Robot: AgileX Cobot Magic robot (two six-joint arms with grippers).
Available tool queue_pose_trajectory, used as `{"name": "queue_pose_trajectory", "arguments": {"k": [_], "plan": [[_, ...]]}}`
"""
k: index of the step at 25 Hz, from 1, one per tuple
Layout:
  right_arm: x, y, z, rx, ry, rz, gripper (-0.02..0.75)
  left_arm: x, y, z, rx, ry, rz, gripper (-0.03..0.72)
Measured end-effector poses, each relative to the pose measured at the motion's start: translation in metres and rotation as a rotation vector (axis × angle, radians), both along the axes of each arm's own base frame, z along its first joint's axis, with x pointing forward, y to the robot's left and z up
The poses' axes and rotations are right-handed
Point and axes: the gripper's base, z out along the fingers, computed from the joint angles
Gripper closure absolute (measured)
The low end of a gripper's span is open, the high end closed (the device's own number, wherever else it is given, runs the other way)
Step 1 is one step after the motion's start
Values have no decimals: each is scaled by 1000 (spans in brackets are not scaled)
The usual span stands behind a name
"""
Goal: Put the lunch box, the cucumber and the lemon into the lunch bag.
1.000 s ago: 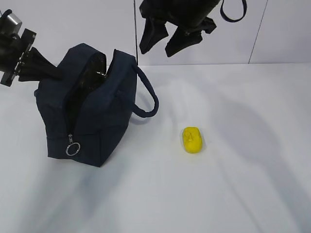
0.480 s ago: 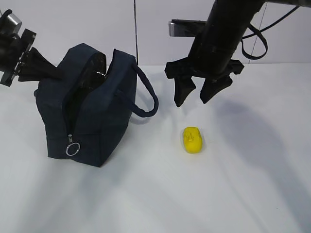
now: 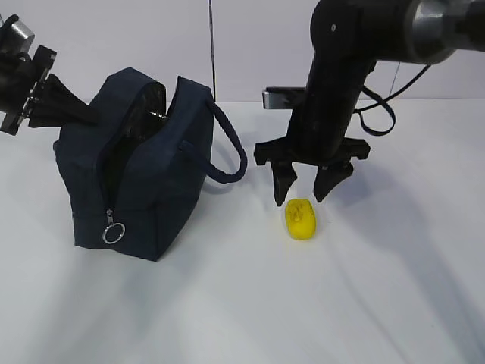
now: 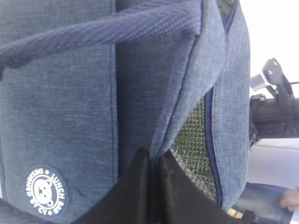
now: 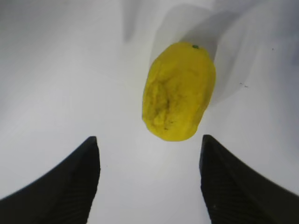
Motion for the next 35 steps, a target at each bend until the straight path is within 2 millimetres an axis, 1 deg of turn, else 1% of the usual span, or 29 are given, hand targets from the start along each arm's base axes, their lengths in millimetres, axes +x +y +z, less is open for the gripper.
{"name": "queue_pose_trajectory", "arguments": {"k": [4,8,12,24,29,31,35], "plan": [[4,0,-25,-34,50,-18,237,0,0,0,0,0,0,697],[7,-1,-38,-71,67,-43,237,0,0,0,2,0,-1,697],[7,-2,-41,-76,71,-56,237,0,0,0,2,0,-1,697],[7,-2,-41,-80,70,-75,238,0,0,0,2,0,-1,697],[10,-2,-41,-74,45,-77,239,0,0,0,2,0,-1,697],[10,-2,-43,-76,45,-76,239,0,0,0,2,0,-1,697],[11,-1,-53,-85,66,-78,239,0,0,0,3,0,-1,697]]}}
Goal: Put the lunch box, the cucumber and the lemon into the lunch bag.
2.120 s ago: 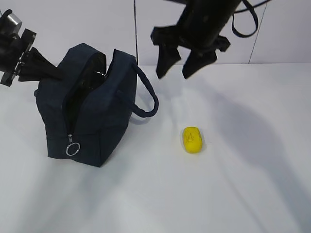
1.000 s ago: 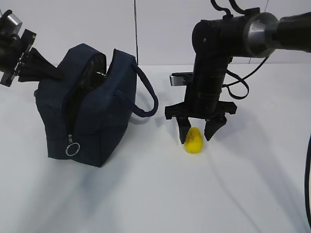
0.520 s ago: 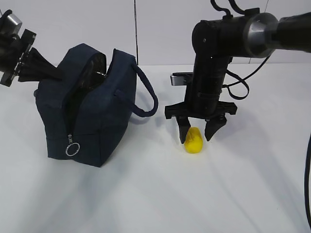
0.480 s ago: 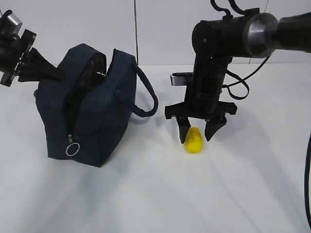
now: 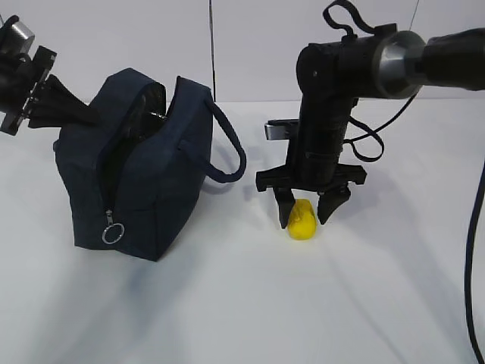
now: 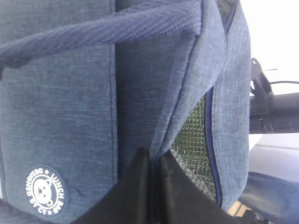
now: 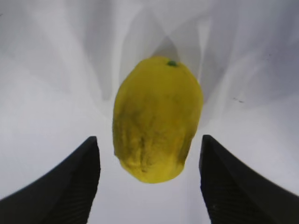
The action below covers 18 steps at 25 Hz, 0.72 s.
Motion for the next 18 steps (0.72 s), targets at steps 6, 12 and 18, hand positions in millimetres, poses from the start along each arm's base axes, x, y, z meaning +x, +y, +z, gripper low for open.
{"name": "queue_pose_trajectory", "arguments": {"k": [6,12,18], "plan": [[1,0,-10,-6,14,-4,239,0,0,0,0,0,0,697],[1,0,-17,-12,30,-9,241,0,0,0,0,0,0,697],[2,1,-17,-11,27,-9,241,0,0,0,0,0,0,697]]}}
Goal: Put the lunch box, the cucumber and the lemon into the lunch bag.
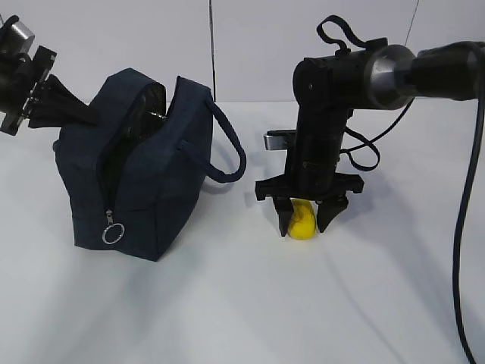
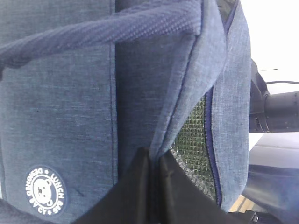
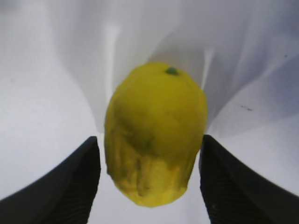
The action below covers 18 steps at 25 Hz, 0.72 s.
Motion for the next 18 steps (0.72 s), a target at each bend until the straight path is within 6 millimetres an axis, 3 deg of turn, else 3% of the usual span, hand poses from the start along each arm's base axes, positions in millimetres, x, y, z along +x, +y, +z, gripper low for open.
{"name": "queue_pose_trajectory", "arguments": {"k": [4,12,18], "plan": [[1,0,0,3,-8,-1,250,0,0,0,0,0,0,697],[1,0,0,4,-12,-3,364,-1,1,-1,19,2,-9,697],[-2,-1,0,-7,19,-1,378,-2,3,-4,58,7,-28,697]]}}
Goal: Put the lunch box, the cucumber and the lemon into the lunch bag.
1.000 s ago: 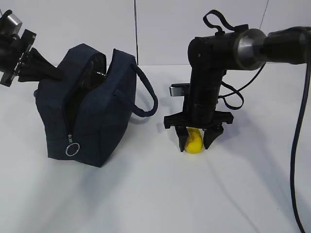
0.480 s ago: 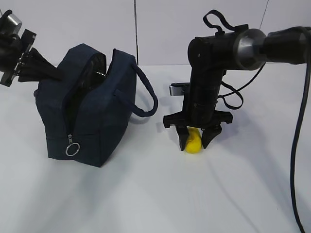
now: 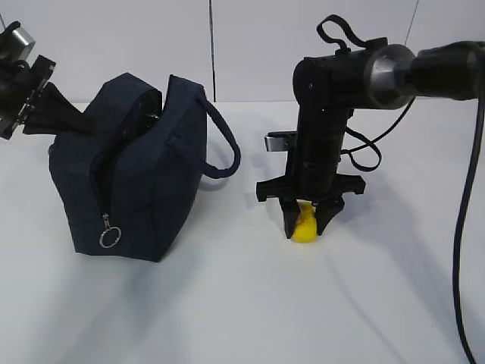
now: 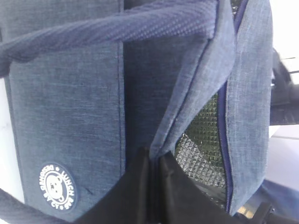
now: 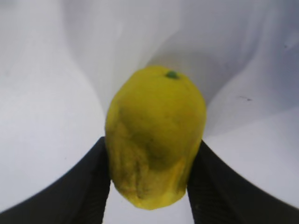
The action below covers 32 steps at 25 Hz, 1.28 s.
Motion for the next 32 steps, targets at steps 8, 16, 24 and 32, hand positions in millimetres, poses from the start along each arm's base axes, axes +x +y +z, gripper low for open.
{"name": "queue_pose_trajectory", "arguments": {"k": [8,16,24,32], "plan": [[-1,1,8,22,-8,-6,379,0,0,0,2,0,-1,697],[-12,-1,85,98,-157,-3,381,0,0,0,2,0,-1,697],[-41,14,160,429,-223,73,381,1,-1,2,-27,-3,13,697],[-27,44,177,836,-361,19,381,5,-5,9,-124,-13,58,697]]}}
